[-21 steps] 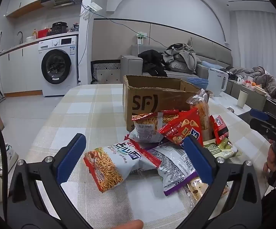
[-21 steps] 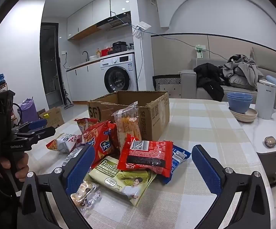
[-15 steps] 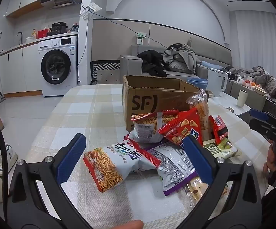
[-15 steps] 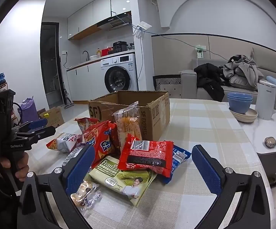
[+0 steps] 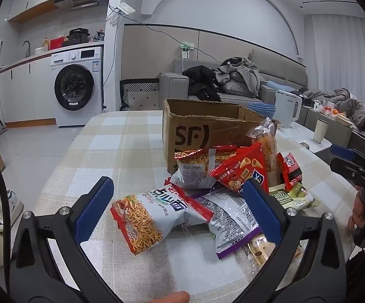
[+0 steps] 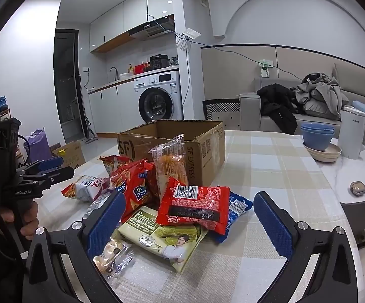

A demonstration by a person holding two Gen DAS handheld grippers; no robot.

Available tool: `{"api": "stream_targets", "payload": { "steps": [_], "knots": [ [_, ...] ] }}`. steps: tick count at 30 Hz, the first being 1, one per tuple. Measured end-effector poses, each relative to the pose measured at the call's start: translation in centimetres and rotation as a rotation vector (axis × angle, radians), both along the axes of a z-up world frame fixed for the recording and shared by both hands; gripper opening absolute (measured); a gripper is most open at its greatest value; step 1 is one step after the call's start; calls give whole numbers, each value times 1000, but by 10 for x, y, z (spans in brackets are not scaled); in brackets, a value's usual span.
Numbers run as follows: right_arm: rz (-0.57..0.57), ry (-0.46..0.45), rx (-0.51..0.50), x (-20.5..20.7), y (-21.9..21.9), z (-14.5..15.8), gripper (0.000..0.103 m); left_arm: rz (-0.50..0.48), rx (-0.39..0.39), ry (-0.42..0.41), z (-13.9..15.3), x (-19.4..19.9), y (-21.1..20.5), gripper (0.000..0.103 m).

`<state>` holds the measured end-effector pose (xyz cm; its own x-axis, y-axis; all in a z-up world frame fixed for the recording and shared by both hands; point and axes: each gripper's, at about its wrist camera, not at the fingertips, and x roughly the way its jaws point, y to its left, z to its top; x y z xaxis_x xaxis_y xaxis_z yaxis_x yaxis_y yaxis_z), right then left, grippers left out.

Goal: Organize snacks

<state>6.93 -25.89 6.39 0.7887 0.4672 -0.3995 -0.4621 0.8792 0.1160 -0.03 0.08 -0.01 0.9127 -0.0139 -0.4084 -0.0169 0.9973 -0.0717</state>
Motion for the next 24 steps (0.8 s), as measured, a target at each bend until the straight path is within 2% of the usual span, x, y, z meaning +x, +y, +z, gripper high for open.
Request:
{"api": "stream_targets", "payload": {
  "steps": [24],
  "knots": [
    [3,2,-6,0,5,-3,103,0,-2,2,0,0,0,102]
  ]
}}
